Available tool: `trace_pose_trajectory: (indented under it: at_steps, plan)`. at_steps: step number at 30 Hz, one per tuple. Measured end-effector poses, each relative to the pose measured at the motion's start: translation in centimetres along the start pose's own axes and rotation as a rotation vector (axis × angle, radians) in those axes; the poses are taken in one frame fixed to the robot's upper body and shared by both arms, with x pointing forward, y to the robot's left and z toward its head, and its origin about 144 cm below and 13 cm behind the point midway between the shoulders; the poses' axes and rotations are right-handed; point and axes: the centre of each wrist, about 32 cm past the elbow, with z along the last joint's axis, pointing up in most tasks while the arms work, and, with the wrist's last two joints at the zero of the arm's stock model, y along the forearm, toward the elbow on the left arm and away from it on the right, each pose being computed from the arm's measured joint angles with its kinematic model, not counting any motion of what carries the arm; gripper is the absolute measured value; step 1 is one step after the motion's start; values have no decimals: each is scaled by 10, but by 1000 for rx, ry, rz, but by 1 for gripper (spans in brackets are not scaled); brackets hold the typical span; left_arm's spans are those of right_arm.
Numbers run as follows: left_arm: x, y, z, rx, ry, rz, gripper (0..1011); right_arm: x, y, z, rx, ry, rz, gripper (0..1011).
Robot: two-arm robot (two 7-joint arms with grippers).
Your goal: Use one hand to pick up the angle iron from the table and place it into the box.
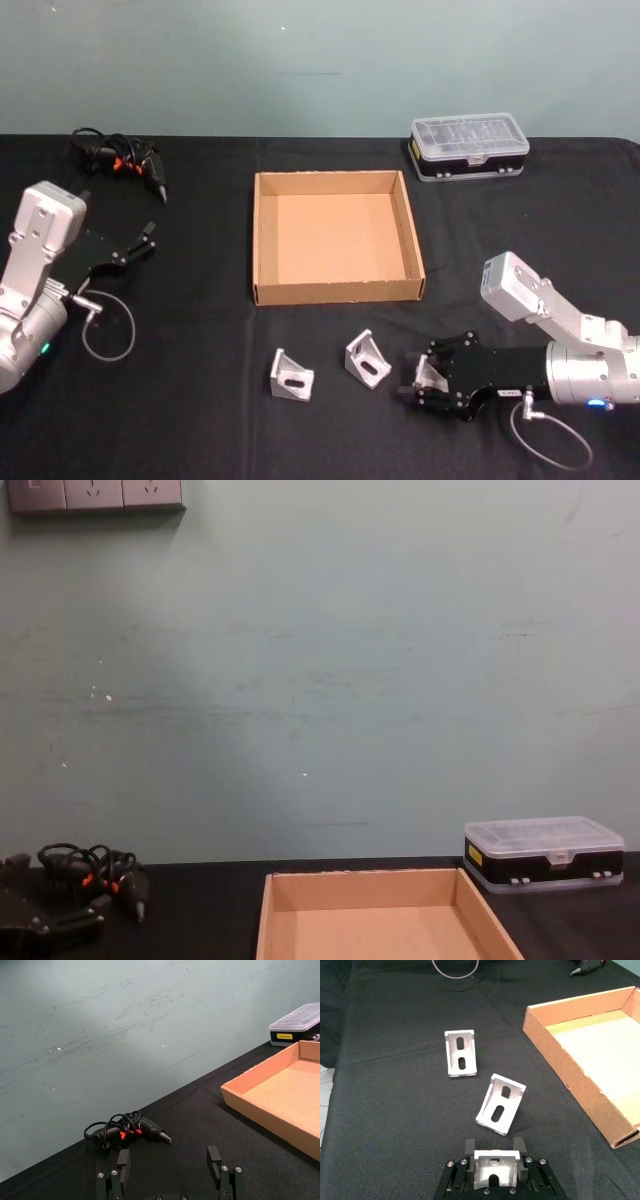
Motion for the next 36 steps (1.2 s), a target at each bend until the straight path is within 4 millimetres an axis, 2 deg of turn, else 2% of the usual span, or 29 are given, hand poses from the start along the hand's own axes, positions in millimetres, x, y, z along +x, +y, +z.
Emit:
trace_pose_trajectory:
  at_steps: [10, 20, 27, 36]
  plan:
    - [0, 0, 0, 0, 0, 0, 1000, -3, -6, 2, 28, 5, -29, 452]
    - [0, 0, 0, 0, 0, 0, 1000, -6, -17, 25, 121, 25, -175, 452]
    - [0, 0, 0, 0, 0, 0, 1000, -4, -5, 49, 155, 52, -287, 452]
    - [0, 0, 0, 0, 0, 0, 1000, 3, 29, 70, 148, 114, -401, 452]
